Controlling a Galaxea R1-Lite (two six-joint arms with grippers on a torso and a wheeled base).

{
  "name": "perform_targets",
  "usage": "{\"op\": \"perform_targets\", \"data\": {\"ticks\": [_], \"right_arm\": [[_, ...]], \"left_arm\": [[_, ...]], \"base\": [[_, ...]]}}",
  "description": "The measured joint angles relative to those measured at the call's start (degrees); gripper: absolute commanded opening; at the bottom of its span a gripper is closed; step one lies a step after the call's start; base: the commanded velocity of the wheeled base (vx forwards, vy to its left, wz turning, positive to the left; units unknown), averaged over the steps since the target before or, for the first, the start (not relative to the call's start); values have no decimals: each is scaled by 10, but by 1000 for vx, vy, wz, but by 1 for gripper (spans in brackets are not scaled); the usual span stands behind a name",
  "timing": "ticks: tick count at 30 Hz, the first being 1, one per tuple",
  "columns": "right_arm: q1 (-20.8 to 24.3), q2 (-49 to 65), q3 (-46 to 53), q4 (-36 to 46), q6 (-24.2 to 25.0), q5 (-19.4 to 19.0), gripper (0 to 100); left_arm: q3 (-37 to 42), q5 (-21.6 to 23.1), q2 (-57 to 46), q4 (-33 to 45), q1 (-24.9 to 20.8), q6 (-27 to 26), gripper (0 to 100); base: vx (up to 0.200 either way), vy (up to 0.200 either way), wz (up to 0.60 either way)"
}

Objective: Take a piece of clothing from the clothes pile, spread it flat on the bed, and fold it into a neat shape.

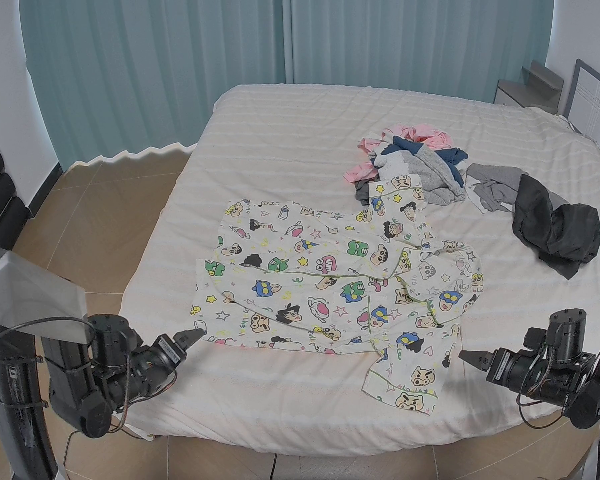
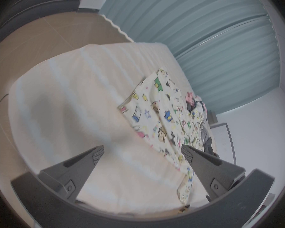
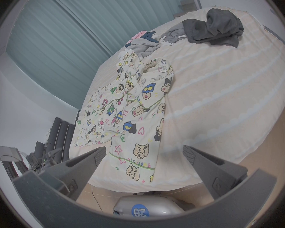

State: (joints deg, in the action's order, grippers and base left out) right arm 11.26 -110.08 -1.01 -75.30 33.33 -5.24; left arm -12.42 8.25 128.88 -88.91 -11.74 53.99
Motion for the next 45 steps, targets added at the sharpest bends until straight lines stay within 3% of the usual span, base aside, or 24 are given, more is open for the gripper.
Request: {"op": "perform_targets", "data": {"ticks": [5,9,26,33,34,45], "right_arm": [[22,-1,0,-18,1,6,100],[33,-1,0,-26,1,14,100],[68,-11,0,-54,29,52,100],[86,-15,0,-58,31,64,100],[87,-15,0,-58,31,64,100],[94,-37,0,-54,59,78,100]], "left_arm": [[-87,-45,30,6,-30,9,100],[-132,-71,49,60,-46,11,100],[-216,-114,104,73,-43,10,100],[-238,-139,127,74,-42,-25,100],[-242,-145,130,74,-42,-26,0],[-280,-177,144,142,-55,-28,0]], "base": [[0,0,0],[0,0,0],[0,0,0],[0,0,0],[0,0,0],[0,0,0]]}}
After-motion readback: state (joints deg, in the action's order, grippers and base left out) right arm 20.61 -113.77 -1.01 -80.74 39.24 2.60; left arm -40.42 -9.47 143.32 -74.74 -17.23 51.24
